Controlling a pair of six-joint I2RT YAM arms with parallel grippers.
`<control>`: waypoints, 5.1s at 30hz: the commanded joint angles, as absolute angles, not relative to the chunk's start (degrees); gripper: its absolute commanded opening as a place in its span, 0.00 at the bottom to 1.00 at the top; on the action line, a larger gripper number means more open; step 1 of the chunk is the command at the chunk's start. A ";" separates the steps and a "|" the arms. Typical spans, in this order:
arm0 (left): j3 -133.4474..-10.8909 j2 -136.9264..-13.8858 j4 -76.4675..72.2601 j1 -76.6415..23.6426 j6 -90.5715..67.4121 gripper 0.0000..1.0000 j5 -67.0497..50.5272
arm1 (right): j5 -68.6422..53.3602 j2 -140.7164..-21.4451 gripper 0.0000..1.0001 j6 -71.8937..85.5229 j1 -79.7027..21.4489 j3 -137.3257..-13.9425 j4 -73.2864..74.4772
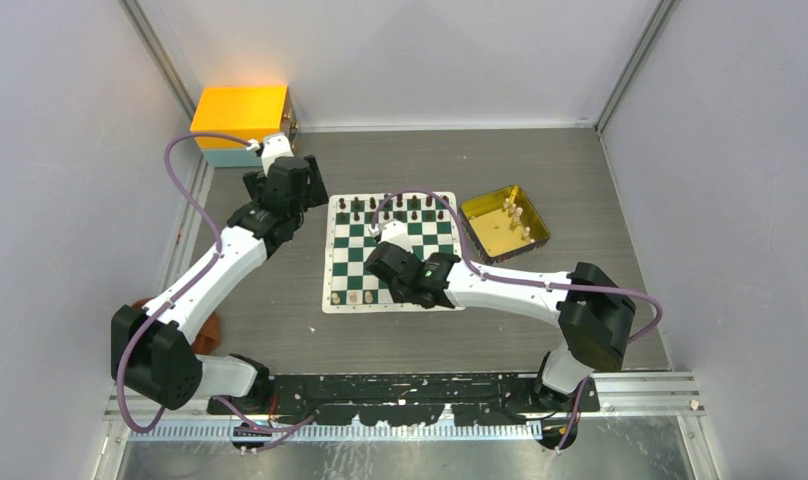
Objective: Set up the chess pieces on the board
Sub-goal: Place the chess piece on the chessboard, then pick up the chess piece from the storage box.
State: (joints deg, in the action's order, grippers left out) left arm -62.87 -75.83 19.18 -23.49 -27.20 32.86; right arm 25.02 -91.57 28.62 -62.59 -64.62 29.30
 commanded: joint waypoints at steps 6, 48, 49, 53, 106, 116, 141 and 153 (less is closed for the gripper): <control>-63.42 -74.88 18.33 -23.20 -27.66 0.98 33.22 | 24.27 -91.88 0.00 28.63 -62.94 -62.19 22.33; -63.99 -76.00 18.15 -23.21 -26.95 0.98 33.13 | 24.82 -94.29 0.00 27.69 -60.96 -58.36 17.75; -63.98 -75.96 18.17 -23.20 -26.86 0.98 33.13 | 24.72 -94.31 0.00 27.69 -60.93 -58.36 17.73; -63.99 -76.09 18.11 -23.21 -26.89 0.98 33.13 | 24.37 -94.54 0.01 27.61 -60.74 -58.51 17.74; -64.25 -76.03 18.02 -23.20 -27.77 0.98 32.36 | 37.18 -87.36 0.40 27.99 -34.45 -76.69 34.69; -64.25 -75.15 18.20 -23.20 -27.29 0.98 32.52 | 33.67 -94.87 0.41 31.76 -19.27 -78.38 33.53; -65.10 -76.01 18.25 -23.20 -26.63 0.98 33.00 | 27.19 -105.56 0.41 31.64 -9.33 -81.14 30.24; -64.96 -76.29 18.33 -23.20 -26.39 0.98 33.27 | 26.48 -107.37 0.42 31.68 -8.40 -81.83 30.19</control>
